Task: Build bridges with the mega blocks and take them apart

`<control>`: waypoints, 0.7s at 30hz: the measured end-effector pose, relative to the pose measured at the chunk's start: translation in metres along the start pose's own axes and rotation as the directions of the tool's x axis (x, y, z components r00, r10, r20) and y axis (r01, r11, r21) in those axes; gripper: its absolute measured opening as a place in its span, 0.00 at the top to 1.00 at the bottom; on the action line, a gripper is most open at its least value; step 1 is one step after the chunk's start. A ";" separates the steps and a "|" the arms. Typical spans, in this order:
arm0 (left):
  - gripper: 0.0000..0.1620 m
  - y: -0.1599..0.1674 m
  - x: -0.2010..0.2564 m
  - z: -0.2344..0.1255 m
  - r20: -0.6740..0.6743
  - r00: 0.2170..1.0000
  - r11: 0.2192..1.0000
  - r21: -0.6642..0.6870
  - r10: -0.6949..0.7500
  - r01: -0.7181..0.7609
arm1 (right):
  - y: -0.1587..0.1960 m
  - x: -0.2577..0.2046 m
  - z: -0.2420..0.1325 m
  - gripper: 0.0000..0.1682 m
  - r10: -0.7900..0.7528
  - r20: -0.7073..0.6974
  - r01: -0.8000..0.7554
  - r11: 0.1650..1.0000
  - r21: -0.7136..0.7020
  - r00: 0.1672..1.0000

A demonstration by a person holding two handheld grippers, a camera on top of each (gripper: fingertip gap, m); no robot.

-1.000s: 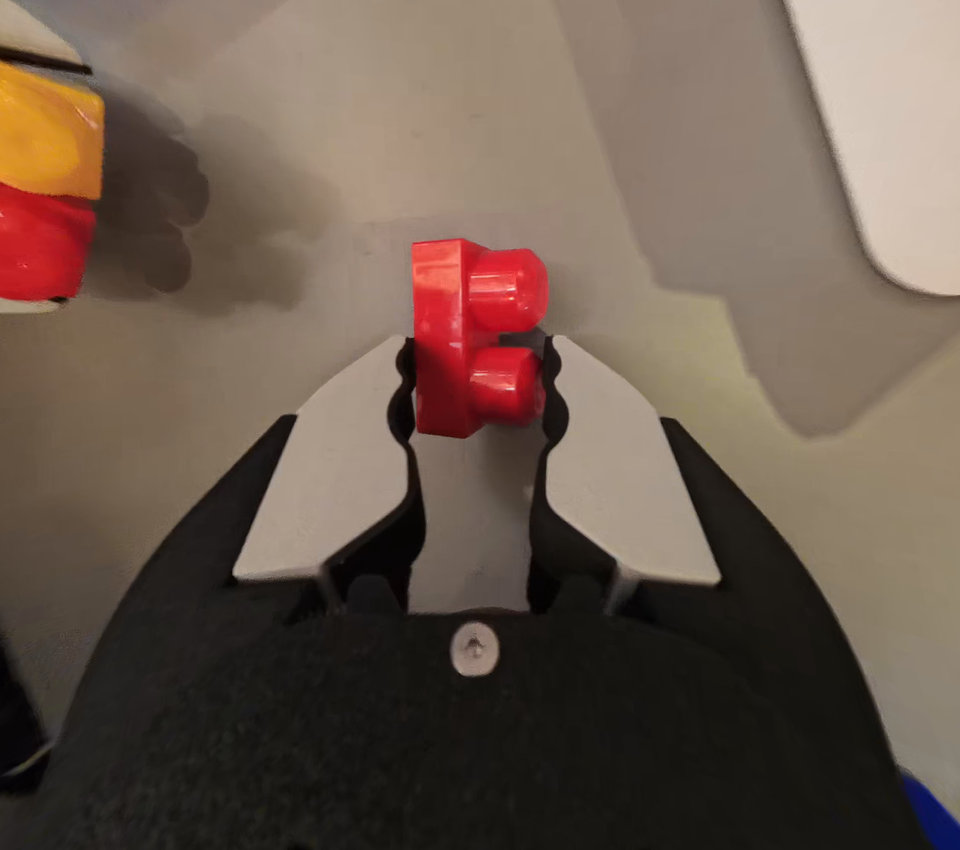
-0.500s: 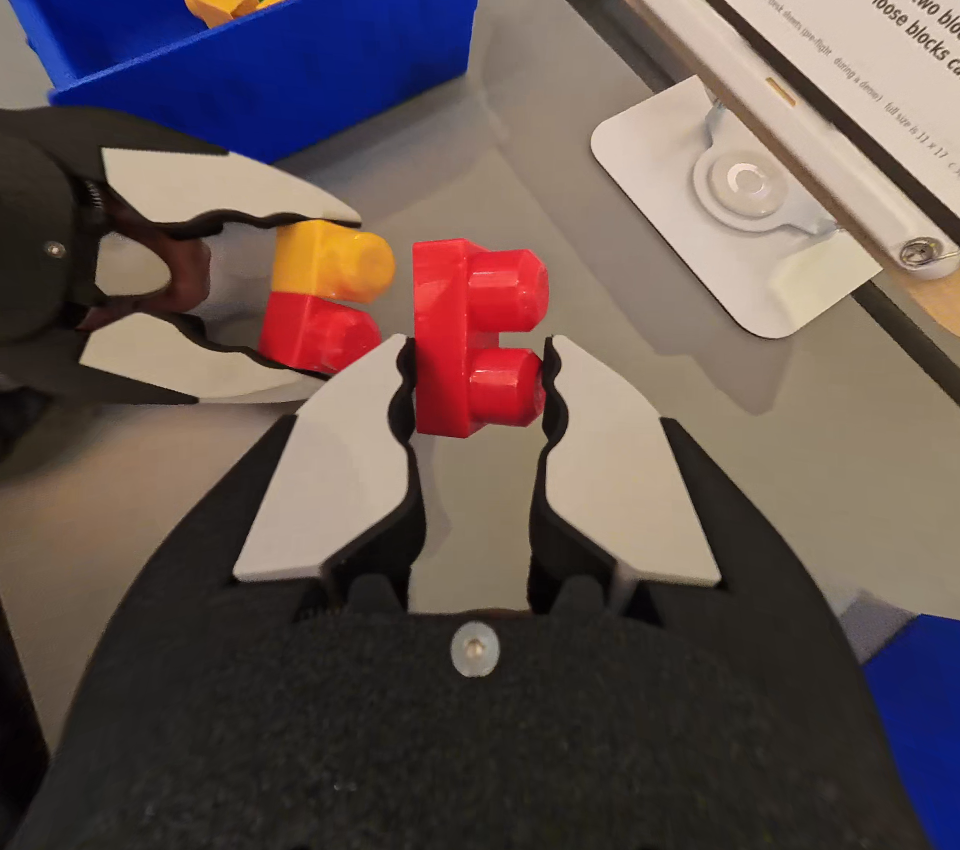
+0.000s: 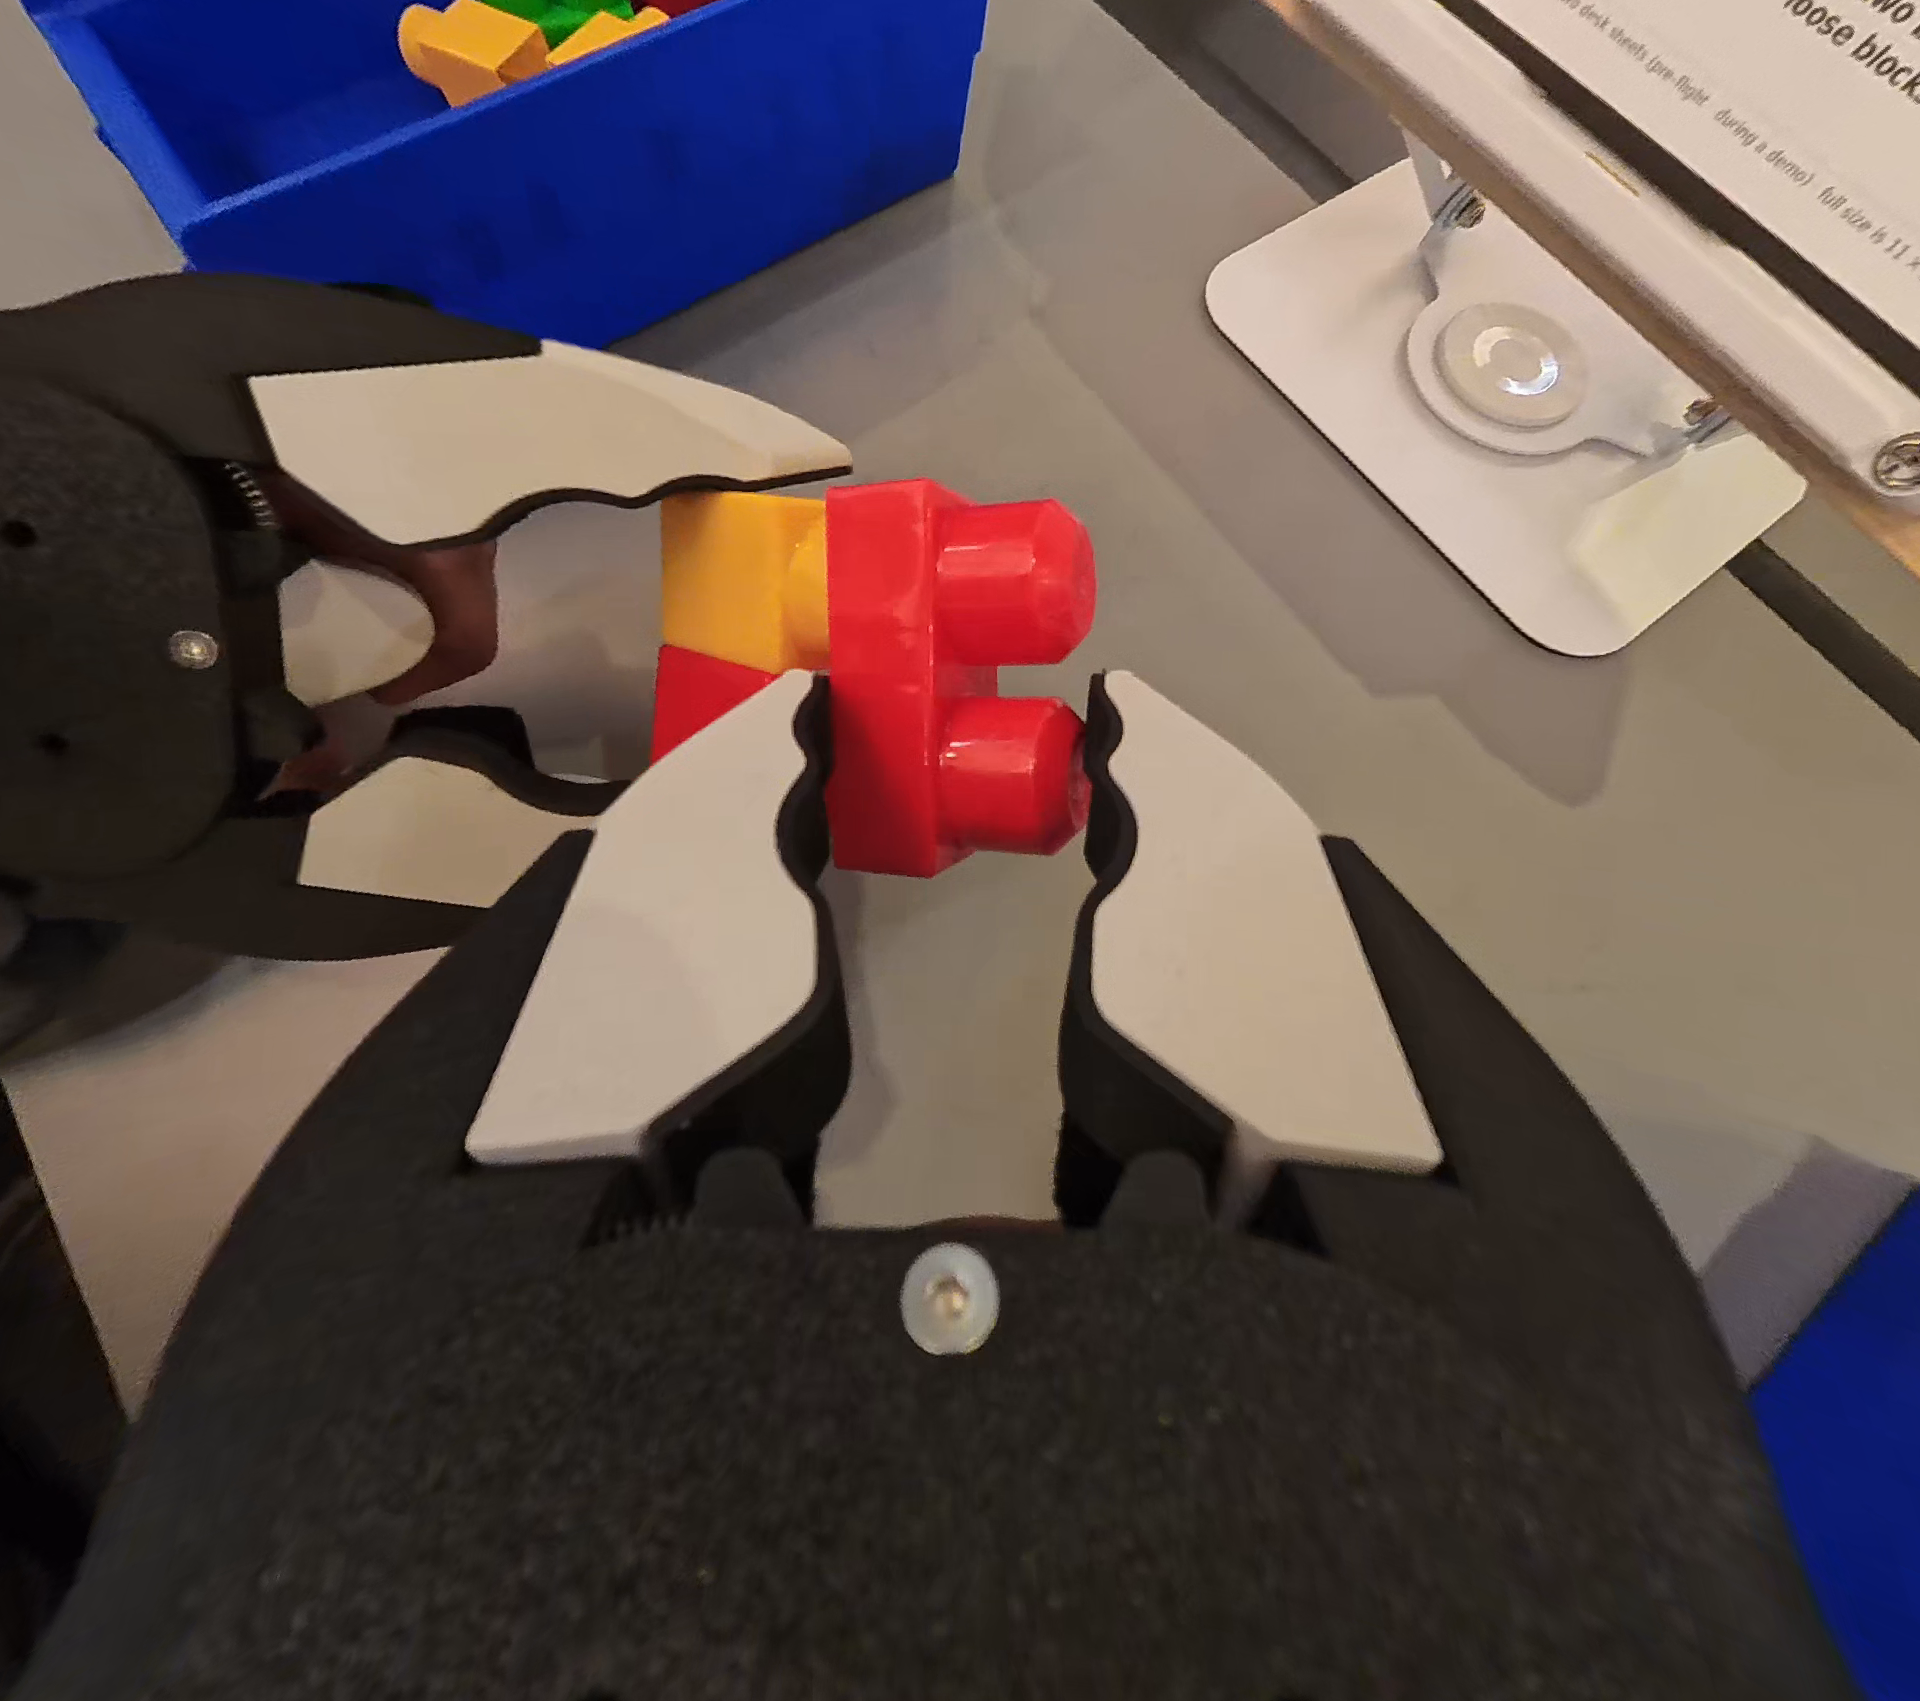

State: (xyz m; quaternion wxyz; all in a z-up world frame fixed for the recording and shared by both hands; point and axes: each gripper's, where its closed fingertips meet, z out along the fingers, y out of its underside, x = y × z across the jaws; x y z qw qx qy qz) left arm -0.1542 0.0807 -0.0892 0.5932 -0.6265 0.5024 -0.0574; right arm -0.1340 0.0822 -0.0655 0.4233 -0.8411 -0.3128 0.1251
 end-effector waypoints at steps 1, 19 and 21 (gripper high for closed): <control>0.54 0.001 0.001 0.000 -0.004 1.000 1.000 -0.003 -0.001 0.001 | 0.001 -0.001 0.000 0.72 -0.005 -0.008 0.005 1.000 -0.001 1.000; 0.54 0.004 0.005 0.001 -0.045 0.998 0.999 -0.003 -0.035 0.035 | 0.008 -0.020 -0.003 0.64 0.025 0.149 -0.027 1.000 0.012 0.989; 0.54 0.004 0.006 0.001 -0.047 0.998 0.999 -0.004 -0.034 0.034 | 0.009 -0.020 -0.003 0.65 0.014 0.148 -0.017 1.000 0.020 0.989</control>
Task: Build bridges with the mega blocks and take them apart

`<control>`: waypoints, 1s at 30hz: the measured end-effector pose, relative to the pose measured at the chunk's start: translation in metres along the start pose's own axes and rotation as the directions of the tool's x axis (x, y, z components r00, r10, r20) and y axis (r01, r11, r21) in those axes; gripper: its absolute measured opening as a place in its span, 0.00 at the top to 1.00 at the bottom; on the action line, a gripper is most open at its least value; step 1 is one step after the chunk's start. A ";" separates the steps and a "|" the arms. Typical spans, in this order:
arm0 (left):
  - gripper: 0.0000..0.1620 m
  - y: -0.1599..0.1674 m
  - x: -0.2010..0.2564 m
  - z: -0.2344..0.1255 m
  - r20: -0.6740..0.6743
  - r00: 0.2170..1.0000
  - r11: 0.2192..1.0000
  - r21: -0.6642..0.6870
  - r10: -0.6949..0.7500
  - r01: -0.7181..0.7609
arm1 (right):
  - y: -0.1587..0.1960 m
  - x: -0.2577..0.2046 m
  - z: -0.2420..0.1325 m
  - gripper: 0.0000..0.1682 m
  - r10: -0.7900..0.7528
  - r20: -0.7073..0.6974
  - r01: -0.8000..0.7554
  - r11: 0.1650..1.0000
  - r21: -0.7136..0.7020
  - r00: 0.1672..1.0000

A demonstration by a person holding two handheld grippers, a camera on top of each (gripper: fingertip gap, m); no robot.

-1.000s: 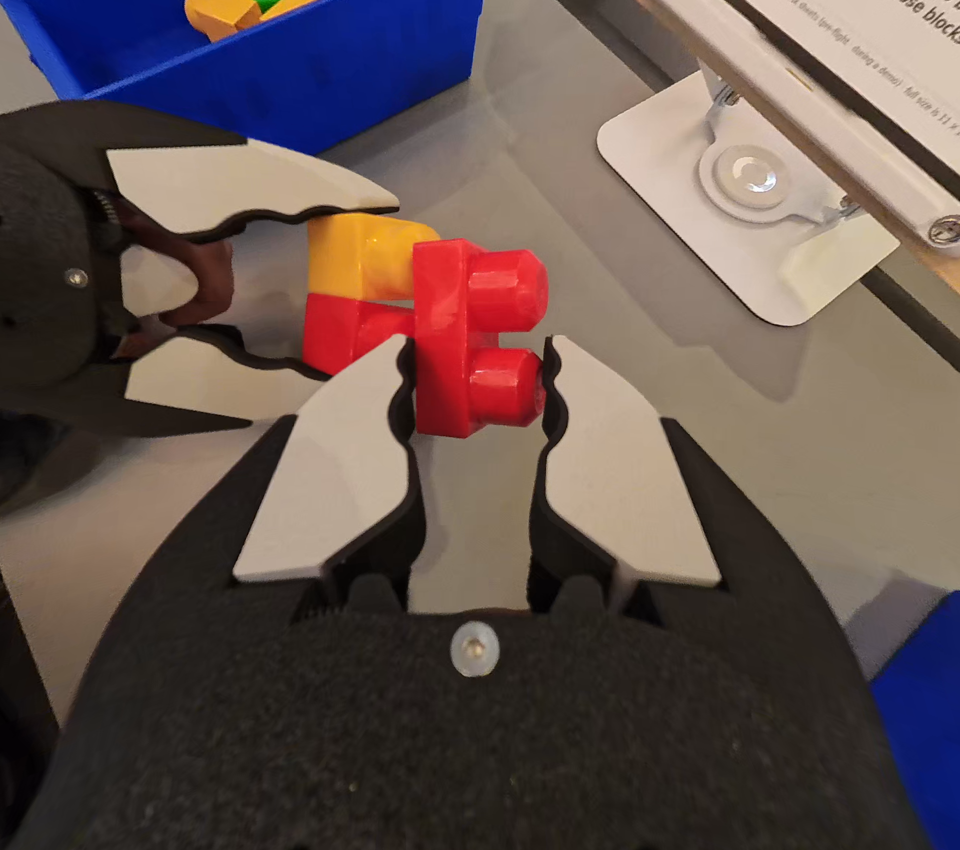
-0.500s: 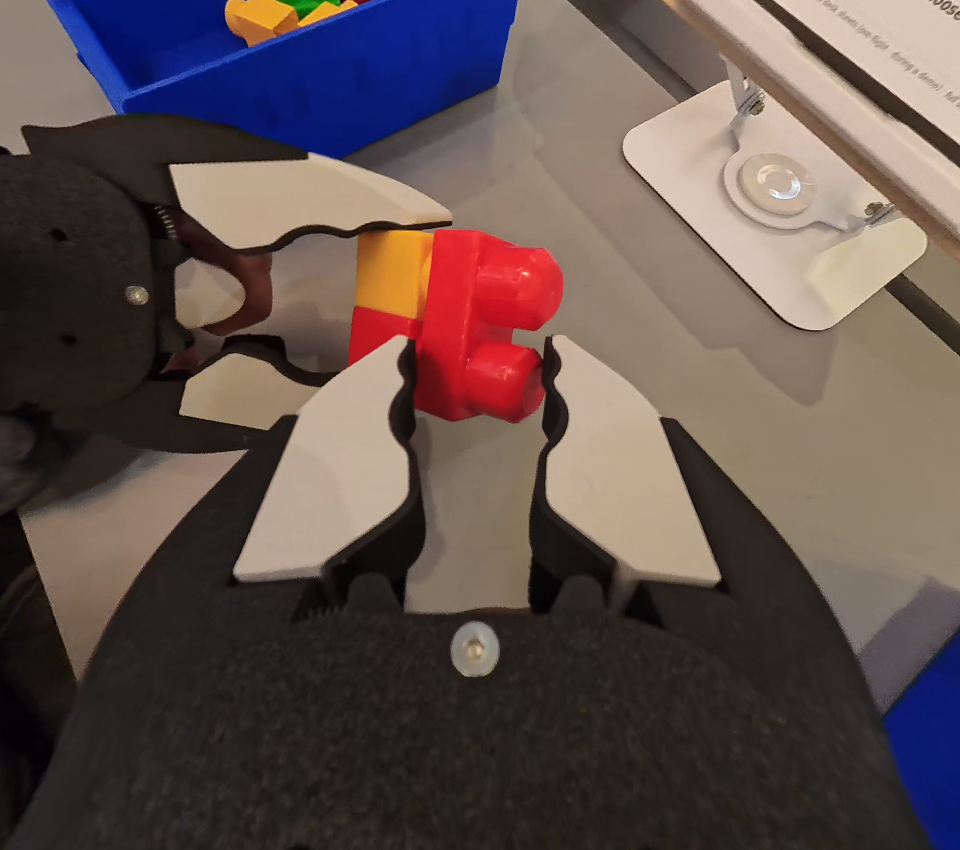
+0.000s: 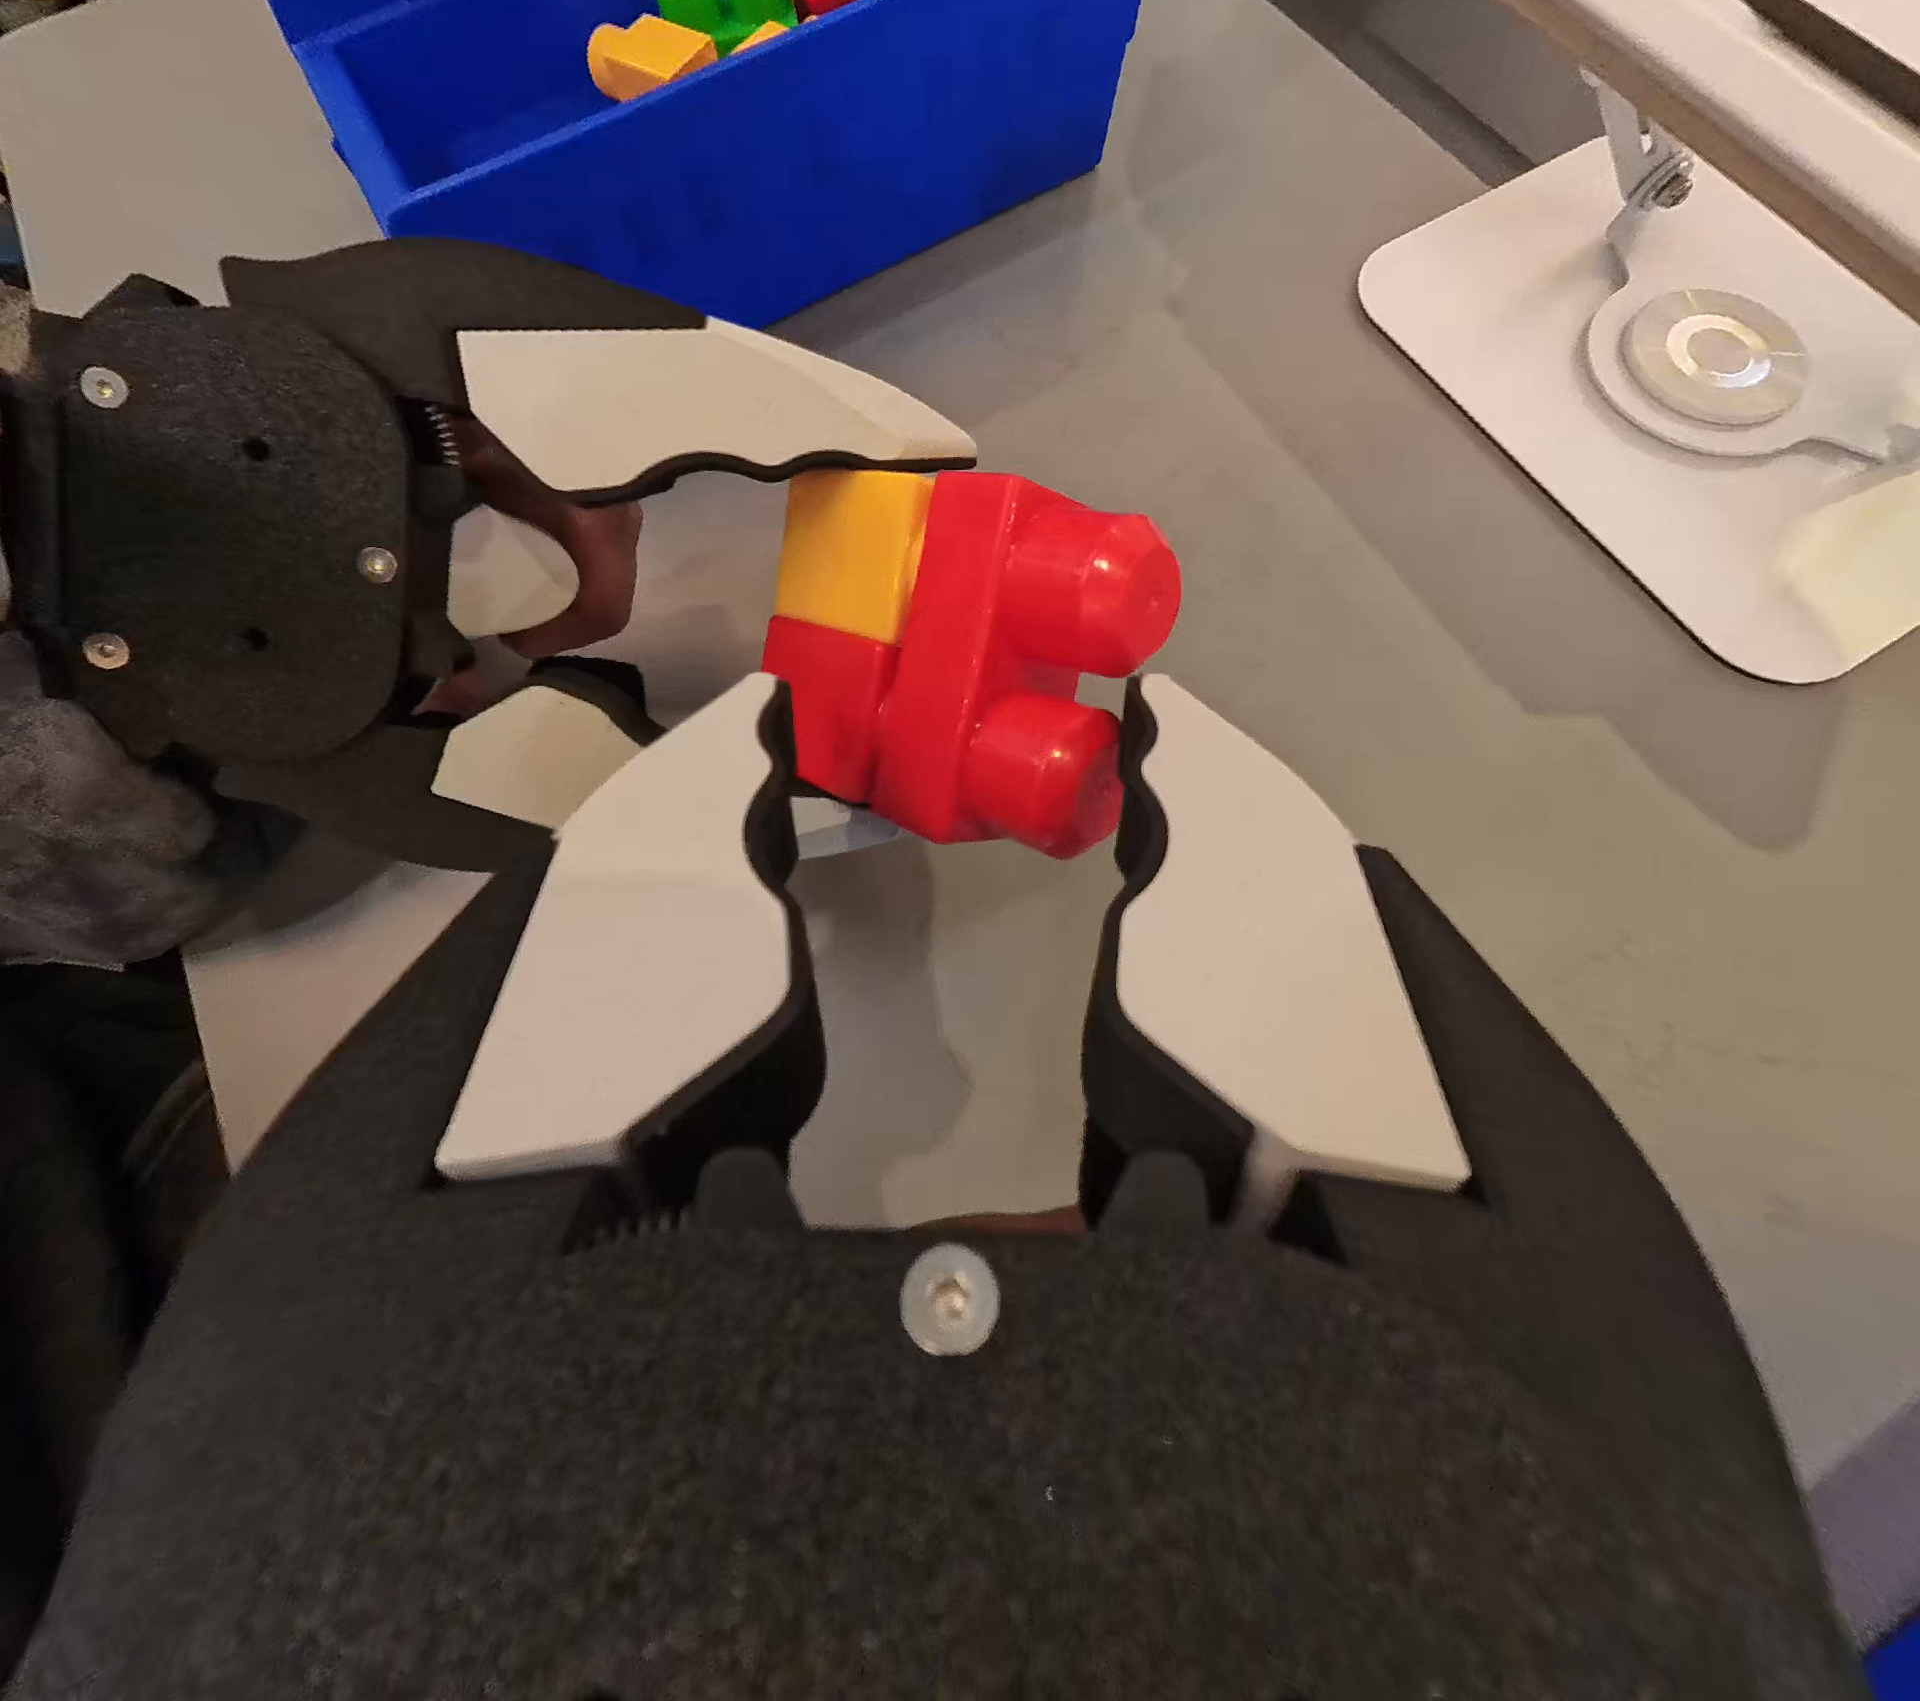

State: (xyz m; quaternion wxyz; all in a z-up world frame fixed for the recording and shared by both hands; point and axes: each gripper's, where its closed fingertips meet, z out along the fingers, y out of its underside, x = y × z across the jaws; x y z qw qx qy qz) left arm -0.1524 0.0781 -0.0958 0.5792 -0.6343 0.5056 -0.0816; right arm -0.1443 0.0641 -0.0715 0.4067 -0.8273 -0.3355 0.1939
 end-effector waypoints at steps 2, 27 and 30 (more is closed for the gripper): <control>0.54 -0.001 0.000 0.000 0.004 1.000 1.000 0.000 0.008 -0.008 | 0.000 0.000 0.000 0.64 -0.006 0.000 0.006 1.000 0.006 1.000; 0.54 -0.070 -0.011 -0.054 -0.235 0.971 0.920 0.373 -0.033 0.122 | -0.059 -0.066 -0.053 0.35 0.297 0.952 -0.684 0.680 -0.266 -0.075; 0.54 -0.065 -0.009 -0.050 -0.260 0.965 0.921 0.363 -0.043 0.139 | -0.054 -0.064 -0.046 0.38 0.306 0.946 -0.675 0.677 -0.294 -0.105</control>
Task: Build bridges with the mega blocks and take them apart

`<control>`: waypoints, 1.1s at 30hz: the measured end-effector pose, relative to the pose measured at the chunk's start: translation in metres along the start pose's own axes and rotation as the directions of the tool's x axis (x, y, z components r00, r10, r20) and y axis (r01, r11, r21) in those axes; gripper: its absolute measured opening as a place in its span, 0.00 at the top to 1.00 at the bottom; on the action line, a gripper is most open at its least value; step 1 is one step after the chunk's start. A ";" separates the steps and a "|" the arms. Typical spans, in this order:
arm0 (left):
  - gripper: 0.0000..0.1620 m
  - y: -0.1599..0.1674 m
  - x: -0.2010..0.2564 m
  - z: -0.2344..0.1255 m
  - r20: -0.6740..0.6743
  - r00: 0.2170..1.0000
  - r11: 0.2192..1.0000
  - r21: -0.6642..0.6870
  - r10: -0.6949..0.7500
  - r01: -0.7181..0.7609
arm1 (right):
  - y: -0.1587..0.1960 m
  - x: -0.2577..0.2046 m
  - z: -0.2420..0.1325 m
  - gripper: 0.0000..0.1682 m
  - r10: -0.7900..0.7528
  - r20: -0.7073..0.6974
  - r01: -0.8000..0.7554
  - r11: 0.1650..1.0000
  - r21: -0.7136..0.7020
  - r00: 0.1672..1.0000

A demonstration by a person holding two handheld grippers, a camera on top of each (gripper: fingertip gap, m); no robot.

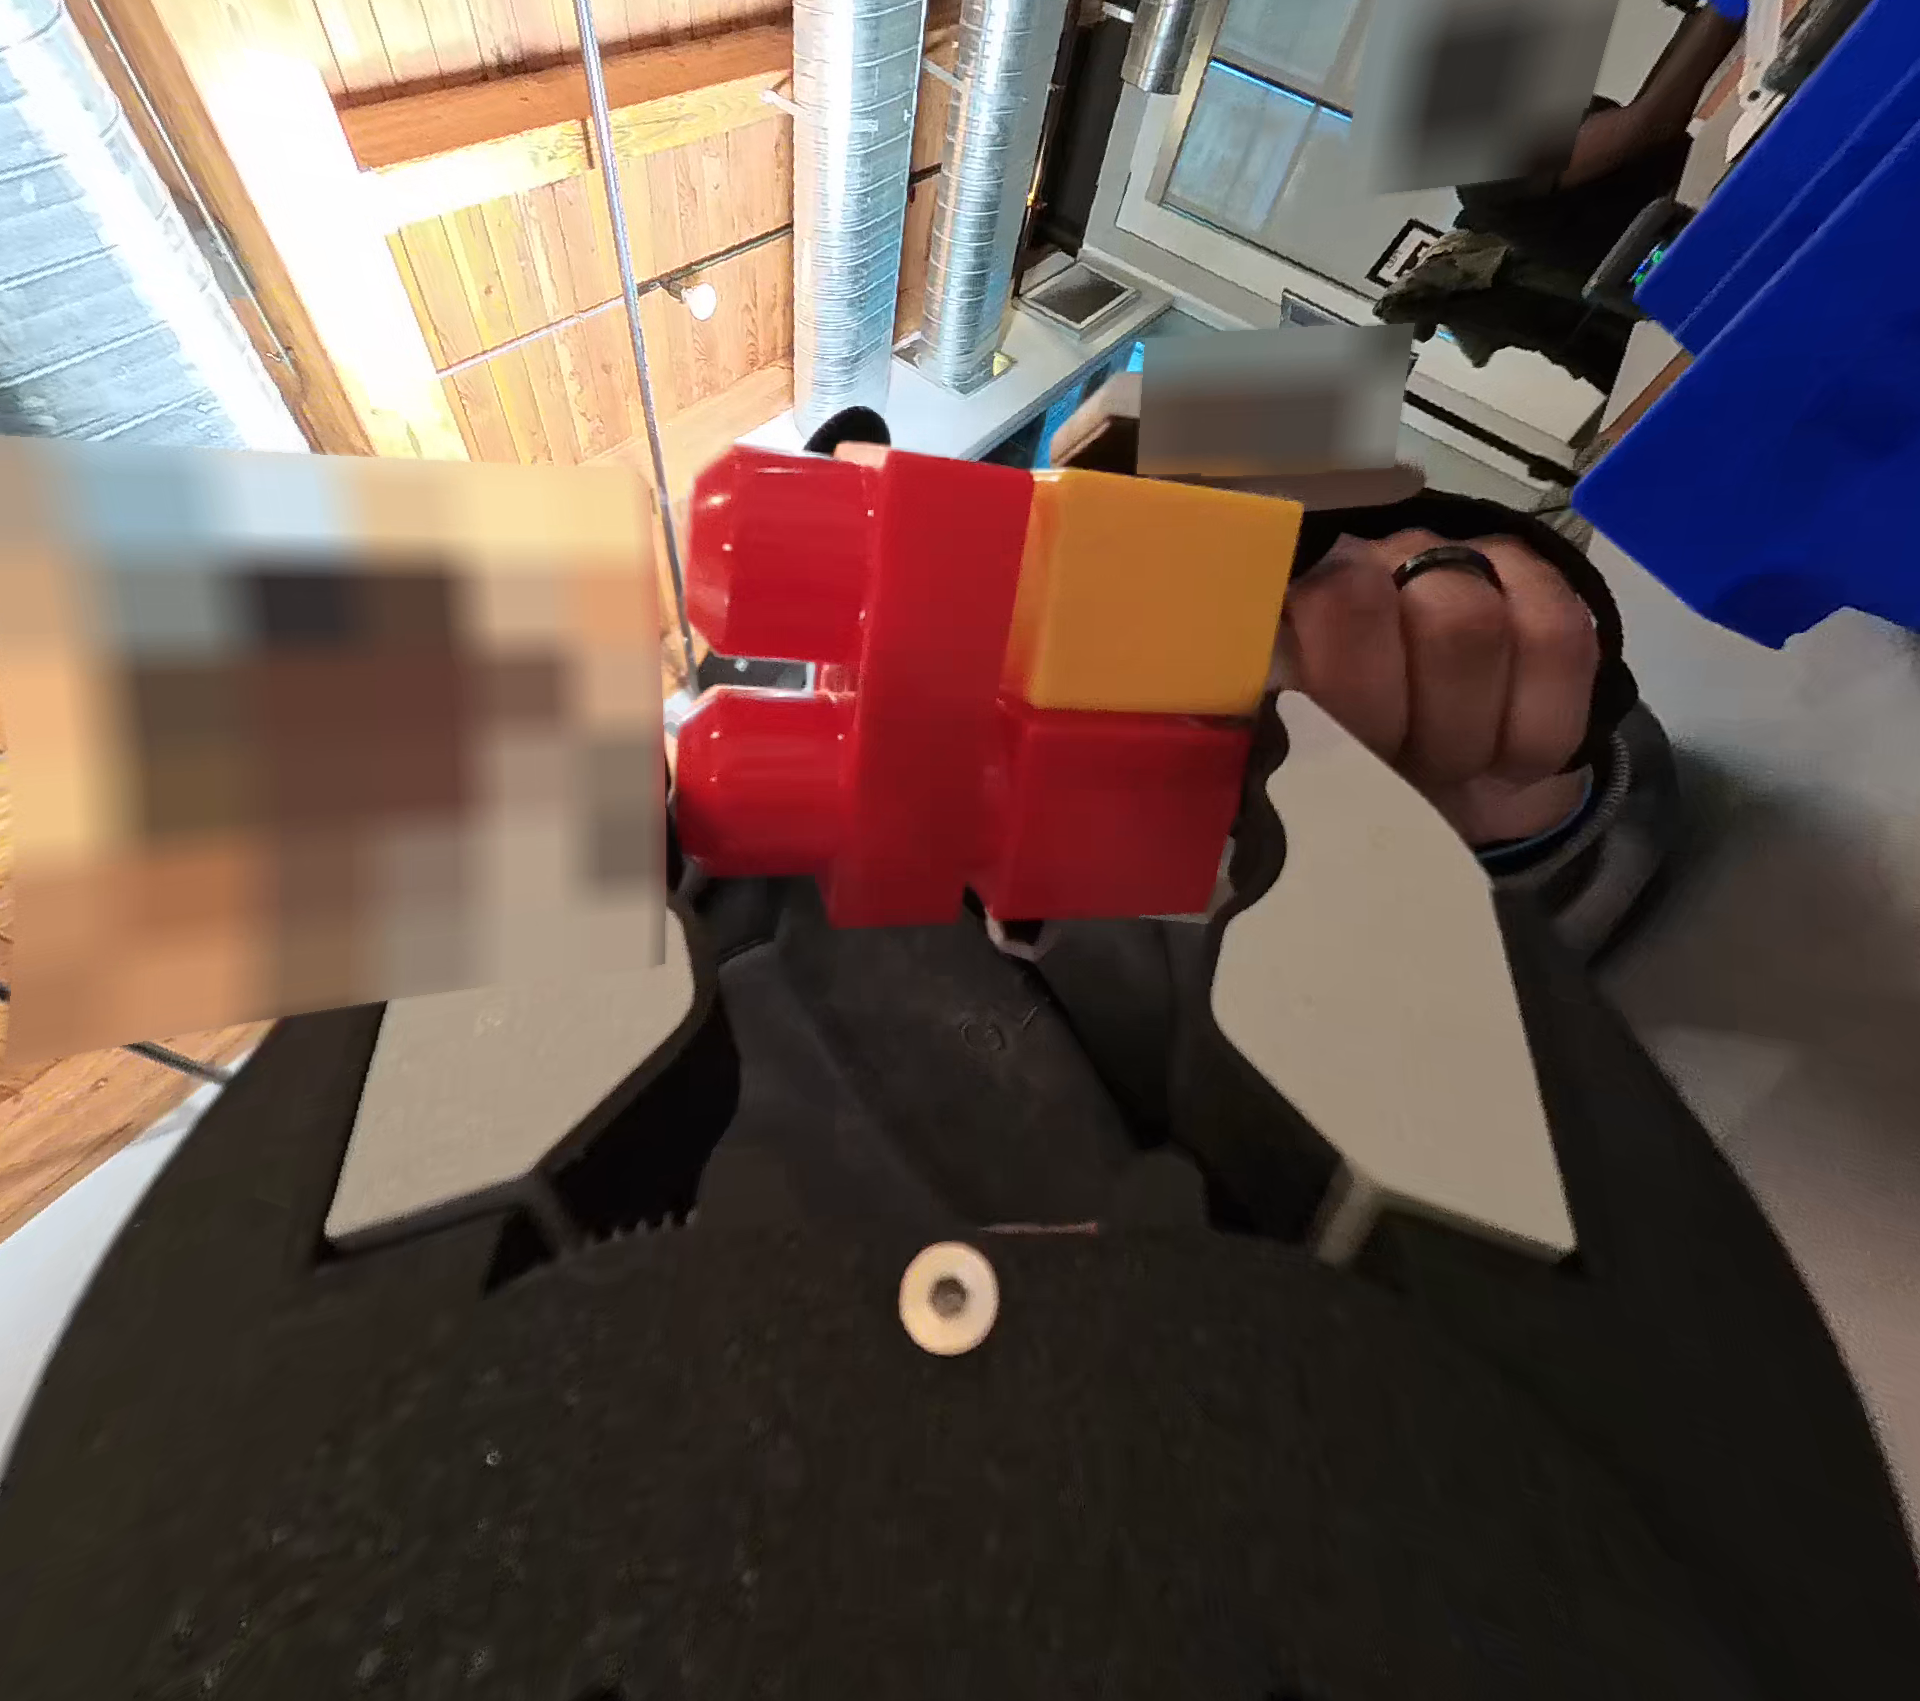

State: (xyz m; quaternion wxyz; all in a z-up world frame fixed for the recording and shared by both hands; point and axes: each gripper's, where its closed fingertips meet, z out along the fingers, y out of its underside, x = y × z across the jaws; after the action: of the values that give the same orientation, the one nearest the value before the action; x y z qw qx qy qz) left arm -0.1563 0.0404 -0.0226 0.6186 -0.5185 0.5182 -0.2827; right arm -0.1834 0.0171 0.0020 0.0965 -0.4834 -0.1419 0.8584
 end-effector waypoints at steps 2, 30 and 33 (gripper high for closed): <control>0.54 0.004 0.000 0.001 -0.004 1.000 1.000 0.006 -0.016 0.016 | -0.001 0.004 -0.002 0.38 0.015 0.002 -0.015 1.000 0.006 1.000; 0.54 0.013 0.008 0.003 -0.028 0.999 0.998 -0.056 0.033 -0.034 | 0.010 0.011 -0.008 0.41 -0.072 -0.072 0.067 0.995 -0.075 0.995; 0.54 0.001 0.012 -0.005 -0.030 0.998 0.998 -0.019 0.057 -0.057 | -0.009 0.003 -0.013 0.37 -0.078 -0.006 0.078 0.996 0.036 0.997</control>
State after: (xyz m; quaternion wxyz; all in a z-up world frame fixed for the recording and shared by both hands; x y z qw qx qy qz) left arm -0.1573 0.0283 -0.0270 0.6135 -0.5052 0.5447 -0.2675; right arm -0.1736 0.0284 -0.0034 0.1390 -0.4777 -0.1448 0.8553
